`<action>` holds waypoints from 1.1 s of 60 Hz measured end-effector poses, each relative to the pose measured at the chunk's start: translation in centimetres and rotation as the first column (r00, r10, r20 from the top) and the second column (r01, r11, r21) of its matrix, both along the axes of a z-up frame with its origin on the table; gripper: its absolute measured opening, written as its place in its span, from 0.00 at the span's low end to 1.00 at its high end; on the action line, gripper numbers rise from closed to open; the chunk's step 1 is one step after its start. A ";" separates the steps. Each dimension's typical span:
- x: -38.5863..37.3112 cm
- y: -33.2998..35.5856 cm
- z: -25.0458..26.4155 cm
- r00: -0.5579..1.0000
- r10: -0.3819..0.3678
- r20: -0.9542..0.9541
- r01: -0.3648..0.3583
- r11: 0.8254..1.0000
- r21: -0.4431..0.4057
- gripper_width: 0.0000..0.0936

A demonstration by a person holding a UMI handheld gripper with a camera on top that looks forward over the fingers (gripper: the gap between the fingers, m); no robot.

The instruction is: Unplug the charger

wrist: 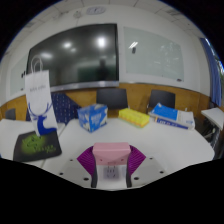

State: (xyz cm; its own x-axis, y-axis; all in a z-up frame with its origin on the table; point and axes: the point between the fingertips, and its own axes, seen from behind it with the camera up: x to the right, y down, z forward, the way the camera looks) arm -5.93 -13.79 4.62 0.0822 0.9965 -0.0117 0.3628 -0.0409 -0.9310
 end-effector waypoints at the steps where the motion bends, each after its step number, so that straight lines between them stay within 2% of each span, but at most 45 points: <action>1: -0.1 0.1 1.0 1.000 0.000 -0.016 0.000 1.000 -0.002 0.42; 4: -0.4 0.7 4.3 0.999 0.003 -0.054 -0.004 1.000 -0.011 0.42; 8: -0.4 3.3 8.4 0.996 -0.035 -0.084 0.033 0.999 -0.024 0.42; 13: -0.2 8.5 11.3 0.993 -0.095 -0.071 0.094 0.995 -0.020 0.42; 16: 0.2 11.5 11.4 0.994 -0.107 -0.027 0.107 0.994 -0.005 0.43; 21: 1.0 16.7 8.6 0.989 -0.125 0.074 0.122 0.991 0.046 0.44; 35: 2.8 24.1 -2.8 0.940 -0.131 0.314 0.115 0.991 0.071 0.48; 45: 2.2 24.1 -6.4 0.921 -0.062 0.385 0.055 0.998 0.028 0.63; 48: 2.4 24.5 -6.3 0.917 -0.062 0.393 0.051 0.998 0.039 0.77; 51: 2.8 24.9 -5.3 0.920 -0.077 0.384 0.059 0.997 0.058 0.94; 53: 3.2 24.8 -4.2 0.924 -0.073 0.376 0.055 0.997 0.058 0.89; 60: 6.9 23.7 1.8 0.933 -0.031 0.358 0.022 0.999 0.028 0.91; 66: 13.2 22.9 9.1 0.941 -0.031 0.338 0.023 0.999 0.030 0.91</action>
